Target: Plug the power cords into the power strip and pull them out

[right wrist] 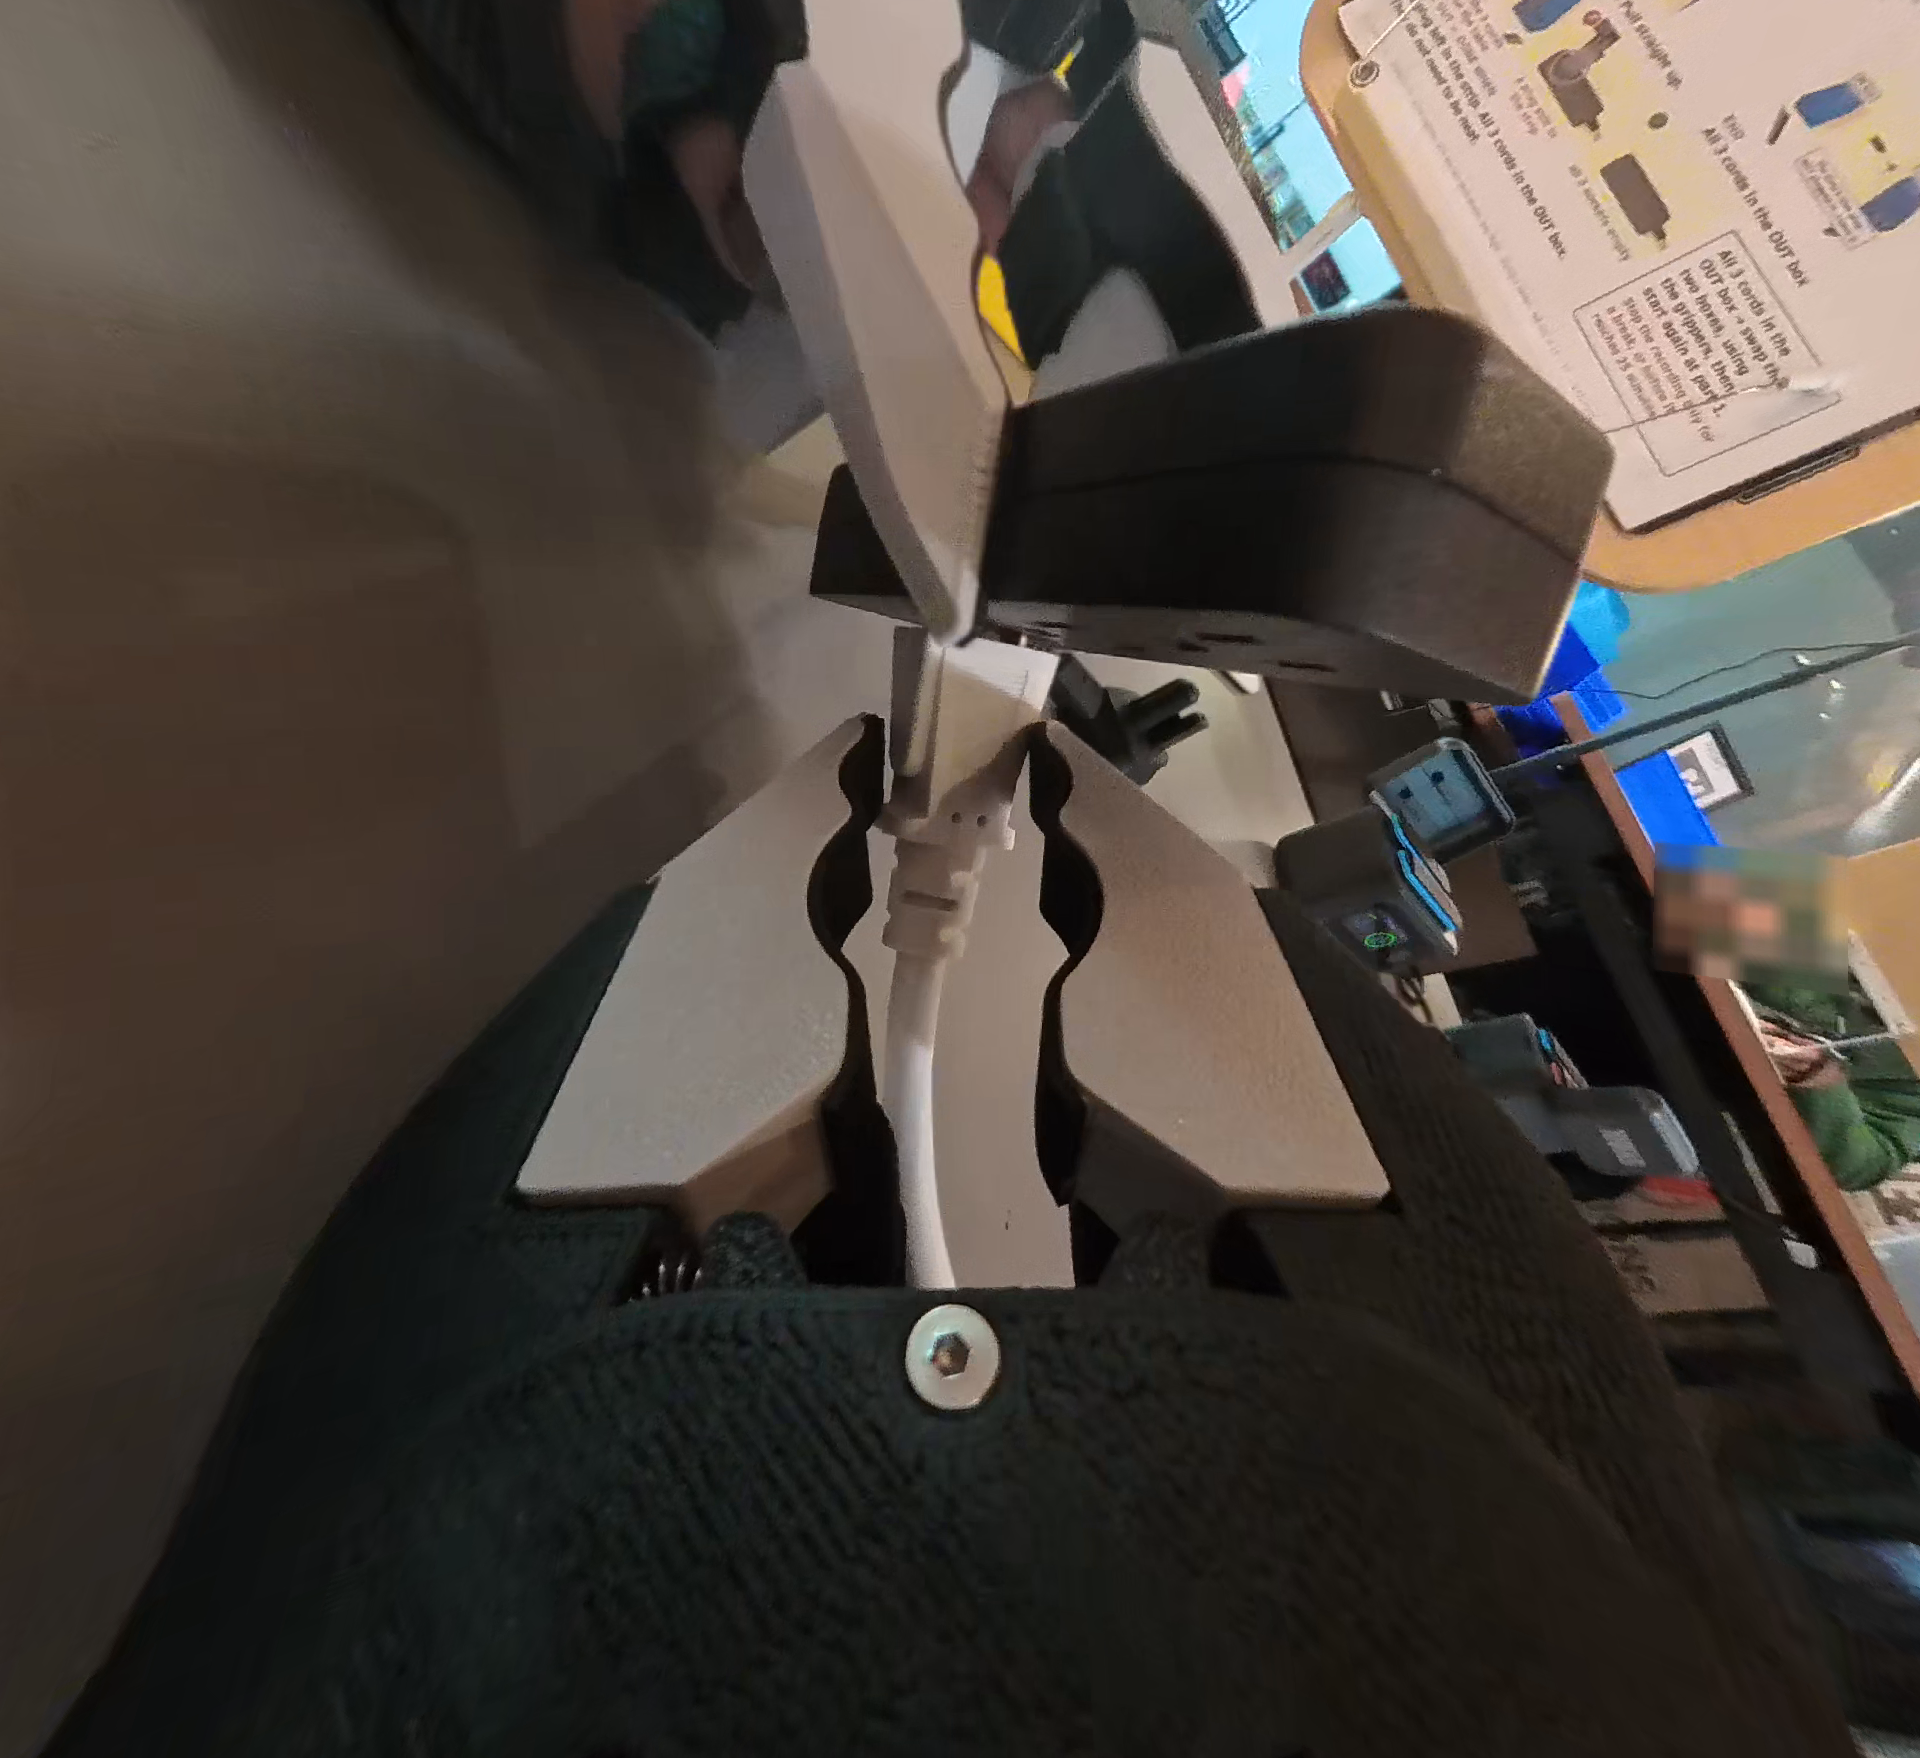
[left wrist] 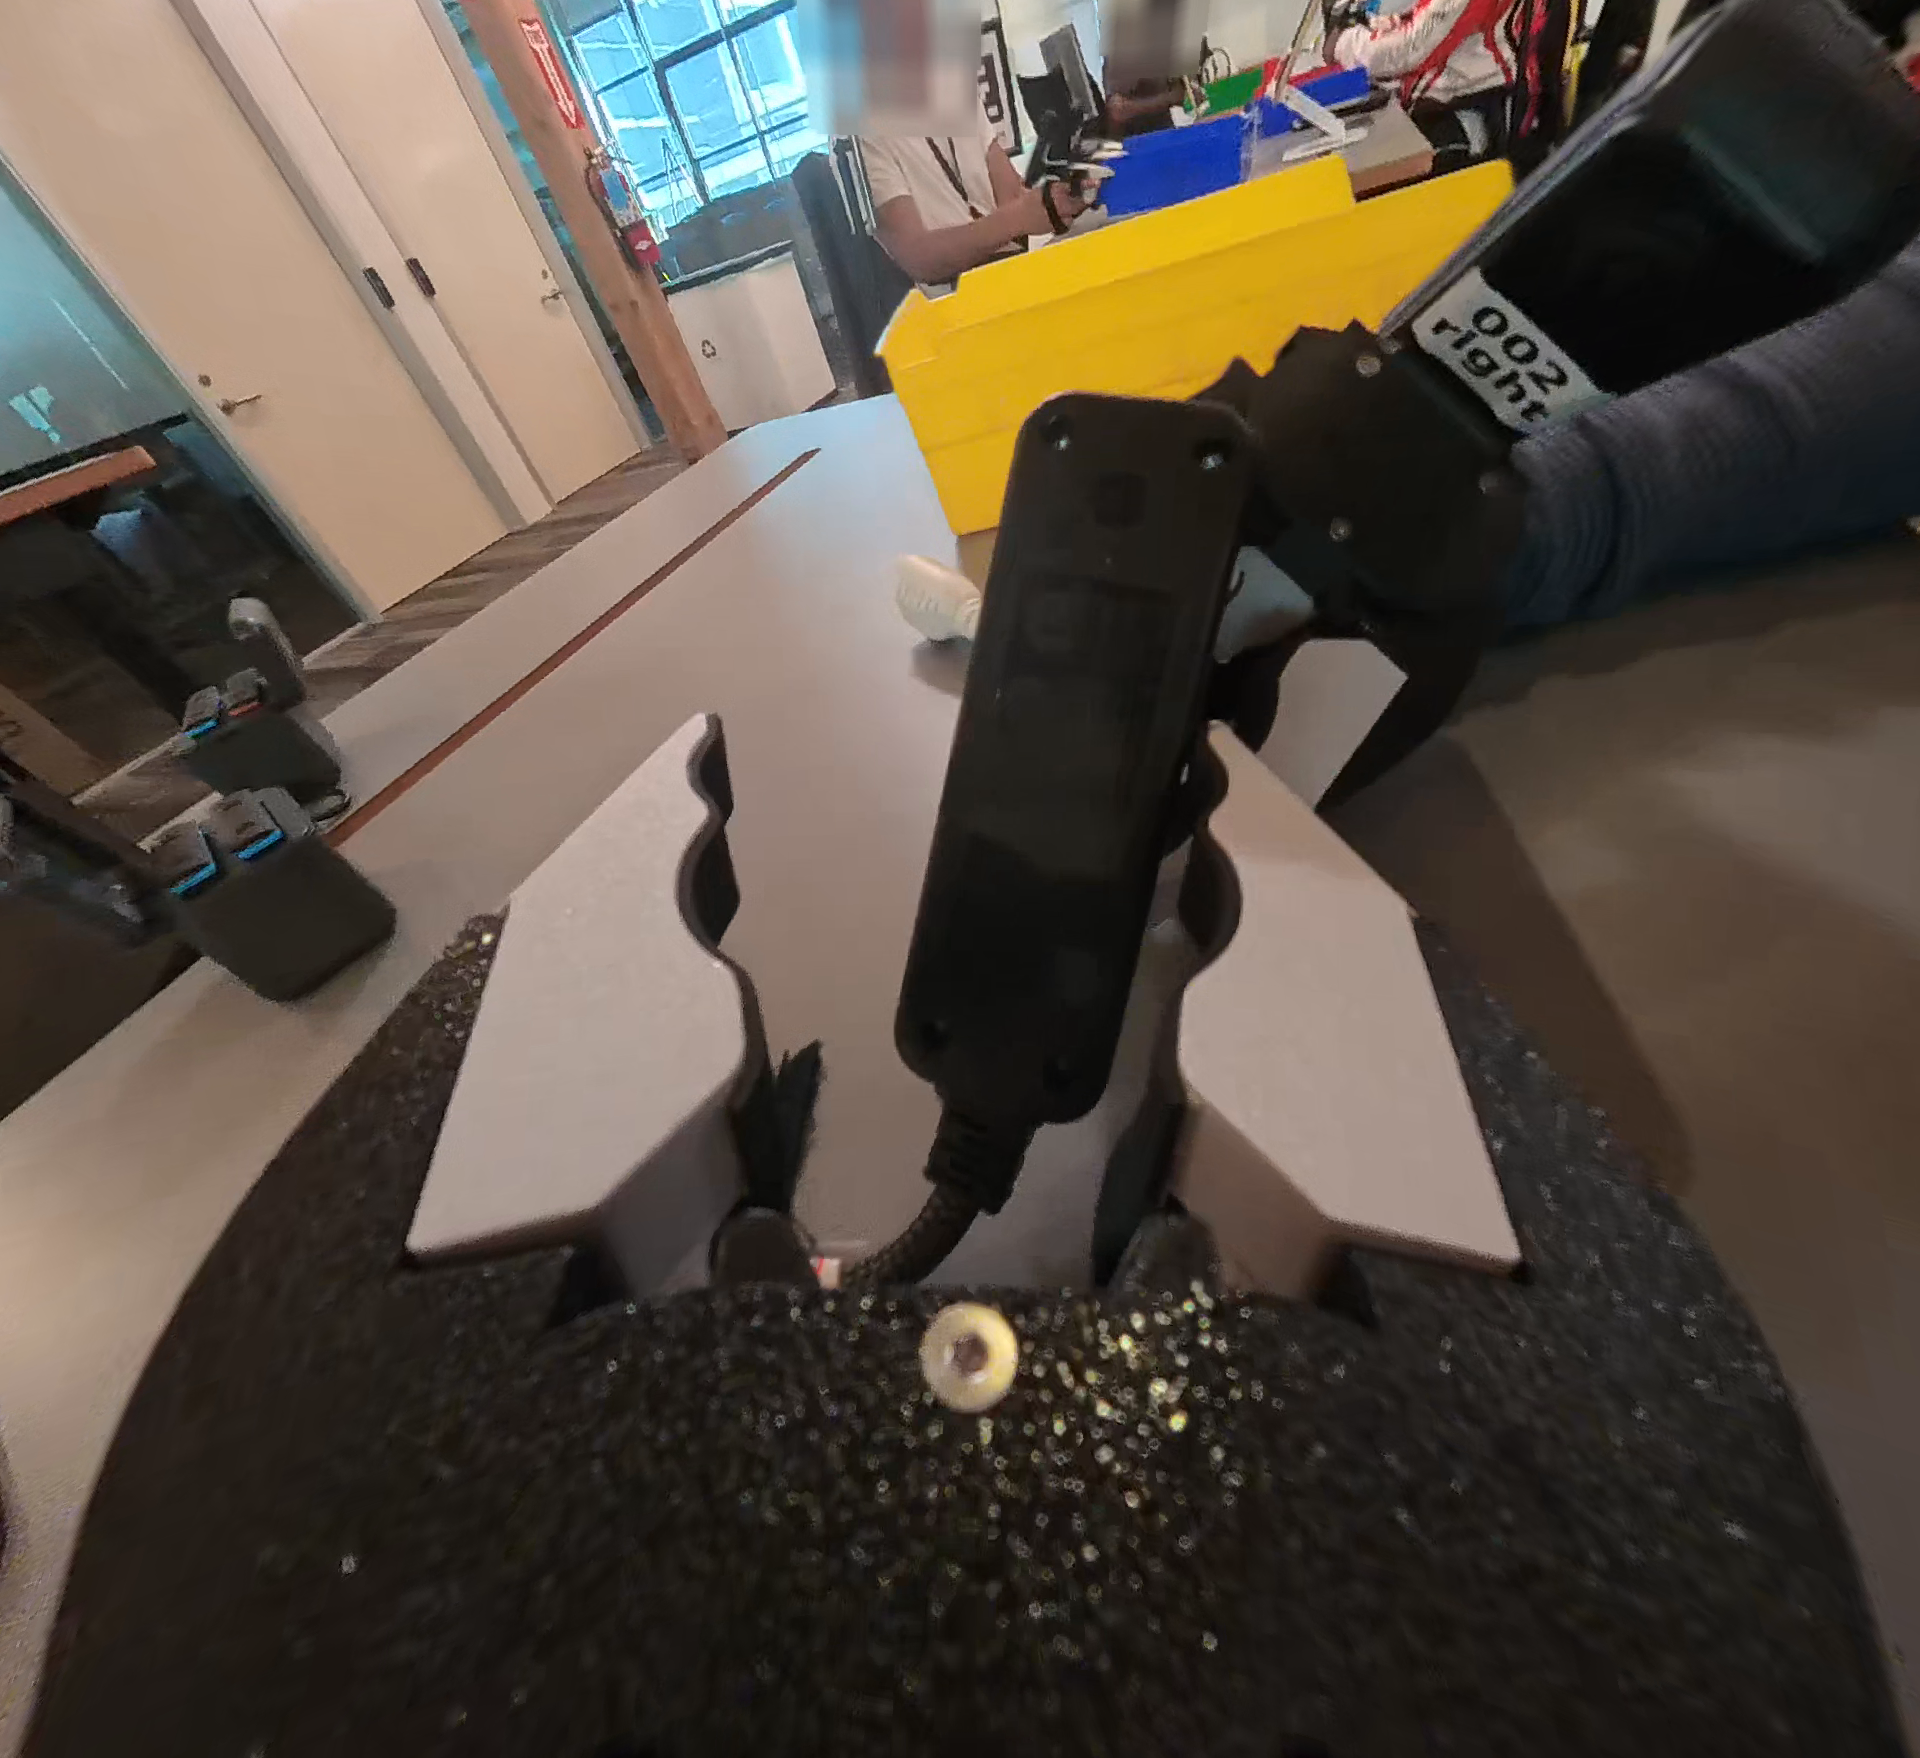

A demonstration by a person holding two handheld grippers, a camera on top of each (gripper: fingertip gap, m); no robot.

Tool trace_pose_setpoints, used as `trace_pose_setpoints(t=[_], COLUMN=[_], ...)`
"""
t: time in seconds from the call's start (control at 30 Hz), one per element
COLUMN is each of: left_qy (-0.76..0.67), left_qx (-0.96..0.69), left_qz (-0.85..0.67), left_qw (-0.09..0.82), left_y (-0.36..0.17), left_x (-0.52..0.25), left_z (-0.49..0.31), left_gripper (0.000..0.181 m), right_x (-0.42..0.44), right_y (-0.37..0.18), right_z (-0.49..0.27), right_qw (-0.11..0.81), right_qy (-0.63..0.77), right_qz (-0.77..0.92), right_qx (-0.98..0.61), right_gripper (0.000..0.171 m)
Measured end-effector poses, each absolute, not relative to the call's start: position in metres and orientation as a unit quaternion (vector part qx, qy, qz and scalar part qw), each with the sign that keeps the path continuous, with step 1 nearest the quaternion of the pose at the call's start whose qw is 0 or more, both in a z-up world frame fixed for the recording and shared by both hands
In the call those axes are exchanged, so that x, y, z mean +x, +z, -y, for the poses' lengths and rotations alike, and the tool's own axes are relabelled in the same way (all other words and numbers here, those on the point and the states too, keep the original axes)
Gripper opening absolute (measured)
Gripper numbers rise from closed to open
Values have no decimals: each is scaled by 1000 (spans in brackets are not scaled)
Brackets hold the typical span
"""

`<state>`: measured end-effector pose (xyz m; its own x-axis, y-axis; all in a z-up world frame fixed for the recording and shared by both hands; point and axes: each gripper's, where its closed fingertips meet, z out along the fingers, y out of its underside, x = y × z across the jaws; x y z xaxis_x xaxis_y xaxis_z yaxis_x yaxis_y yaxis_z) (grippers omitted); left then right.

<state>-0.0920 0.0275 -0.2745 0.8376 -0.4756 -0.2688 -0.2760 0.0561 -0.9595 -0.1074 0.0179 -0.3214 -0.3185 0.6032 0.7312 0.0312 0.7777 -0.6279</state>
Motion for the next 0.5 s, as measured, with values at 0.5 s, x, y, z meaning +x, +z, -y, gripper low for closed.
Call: trace_pose_setpoints(t=[0.5], left_qy=[64], left_qx=[-670], left_qz=[-369], left_qw=[641], left_y=[-292], left_x=[-83], left_z=[-27], left_gripper=[76], right_x=[-121], right_y=[-318], right_z=[-23], right_qw=[580], right_qy=[232], right_qz=[755], right_qx=[-200], right_gripper=[27])
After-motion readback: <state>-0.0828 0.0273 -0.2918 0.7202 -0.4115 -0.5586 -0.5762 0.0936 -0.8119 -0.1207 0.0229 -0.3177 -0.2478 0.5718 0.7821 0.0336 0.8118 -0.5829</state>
